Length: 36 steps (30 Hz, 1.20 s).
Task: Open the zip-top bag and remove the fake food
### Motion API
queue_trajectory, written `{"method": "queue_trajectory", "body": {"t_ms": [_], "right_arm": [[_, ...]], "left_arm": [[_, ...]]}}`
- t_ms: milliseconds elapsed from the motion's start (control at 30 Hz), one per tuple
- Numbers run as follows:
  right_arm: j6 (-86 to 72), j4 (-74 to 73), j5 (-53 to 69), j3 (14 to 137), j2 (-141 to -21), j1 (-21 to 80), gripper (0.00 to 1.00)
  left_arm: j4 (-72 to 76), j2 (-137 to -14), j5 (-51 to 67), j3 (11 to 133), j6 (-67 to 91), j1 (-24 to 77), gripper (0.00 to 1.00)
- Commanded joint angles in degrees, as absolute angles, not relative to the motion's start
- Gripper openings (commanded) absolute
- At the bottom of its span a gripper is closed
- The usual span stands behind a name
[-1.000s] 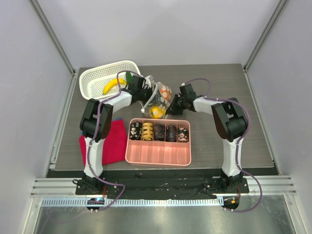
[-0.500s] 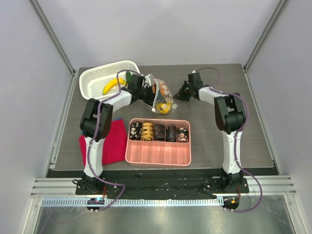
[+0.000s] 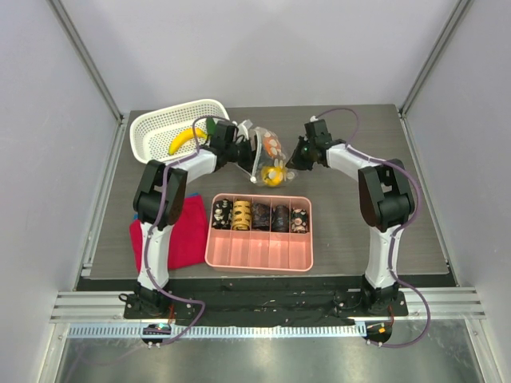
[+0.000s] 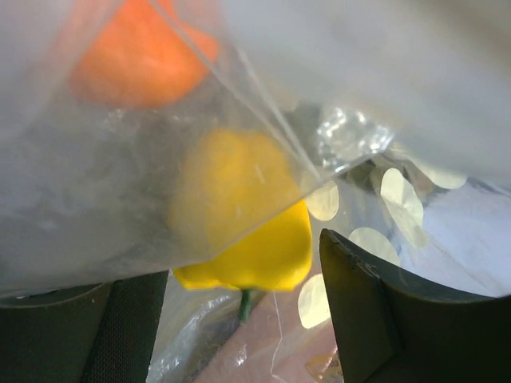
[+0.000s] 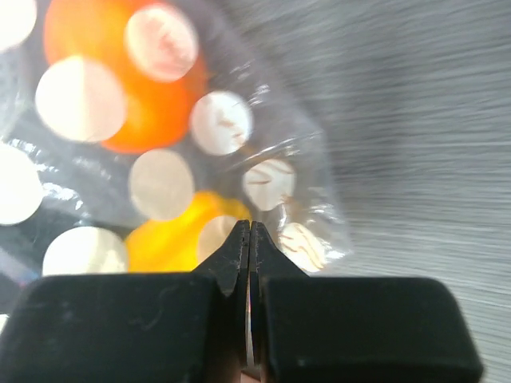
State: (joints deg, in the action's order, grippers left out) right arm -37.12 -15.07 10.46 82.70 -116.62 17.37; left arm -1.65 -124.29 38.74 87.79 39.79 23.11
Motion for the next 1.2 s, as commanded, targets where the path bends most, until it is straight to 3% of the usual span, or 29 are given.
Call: {"method": "queue_trajectory", "body": {"t_ms": [0, 567, 767, 1167], "right_arm": [[-37.96, -11.43, 14.41, 83.05, -117.15, 19.68, 0.01], [-39.12, -8.17, 13.81, 80.77, -116.99, 20.83, 0.01], [-38.14, -10.37, 13.01, 73.58, -111.10, 21.18, 0.02], [-46.31, 1.74, 24.25, 68.47, -112.58, 24.43, 0.01]], "left_arm": [[2.81, -124.28, 40.69, 87.19, 41.57, 23.03, 0.73], [-3.77, -122.53, 36.74, 85.78, 35.61, 23.99, 0.72], [-4.66, -120.59, 36.30, 85.52, 35.42, 23.82, 0.73], [-2.28, -121.02, 37.09, 84.90, 37.79, 23.91, 0.72]]}}
